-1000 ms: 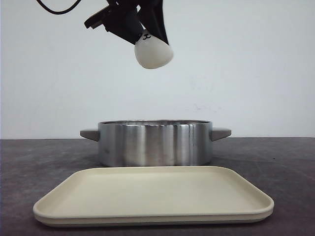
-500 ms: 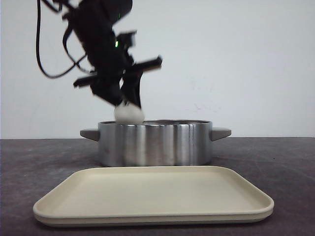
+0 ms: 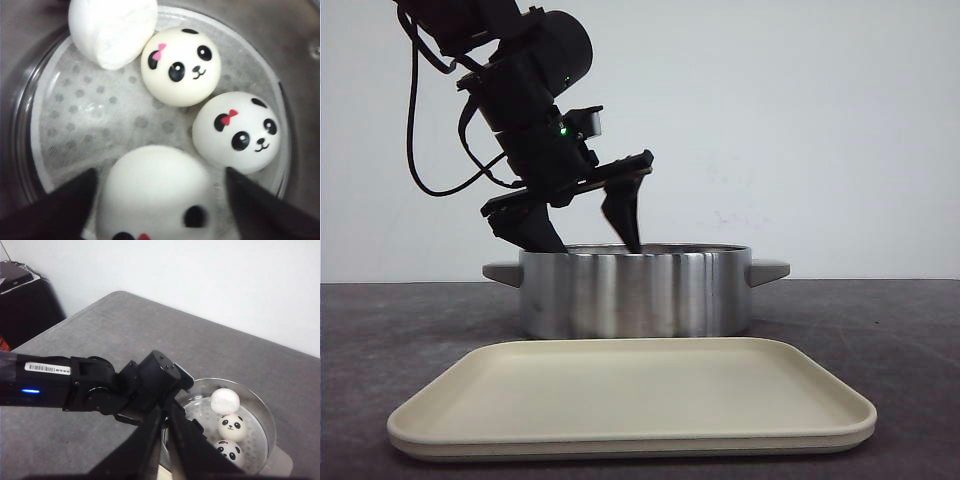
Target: Steam buns
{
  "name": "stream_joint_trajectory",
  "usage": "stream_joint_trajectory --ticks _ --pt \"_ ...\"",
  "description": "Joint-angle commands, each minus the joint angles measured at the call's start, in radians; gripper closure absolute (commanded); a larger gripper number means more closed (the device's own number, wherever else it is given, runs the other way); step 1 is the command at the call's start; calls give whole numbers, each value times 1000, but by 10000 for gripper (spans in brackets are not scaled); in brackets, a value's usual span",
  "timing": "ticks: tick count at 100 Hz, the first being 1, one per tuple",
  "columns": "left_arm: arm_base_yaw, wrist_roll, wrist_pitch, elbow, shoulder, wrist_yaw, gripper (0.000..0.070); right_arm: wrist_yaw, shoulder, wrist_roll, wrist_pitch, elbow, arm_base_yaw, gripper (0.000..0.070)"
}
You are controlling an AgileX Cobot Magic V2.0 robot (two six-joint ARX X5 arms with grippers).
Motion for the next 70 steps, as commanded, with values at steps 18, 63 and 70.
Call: stream_joint_trajectory --ticks 18,63,70 --pt "-5 6 -103 147 18 2 93 24 8 -5 -11 17 11 683" --pt "-21 0 -335 214 -390 -179 699 187 -93 -50 225 -385 11 683" --pt "-17 1 -334 159 -501 -187 699 145 -143 -50 375 -518 11 683"
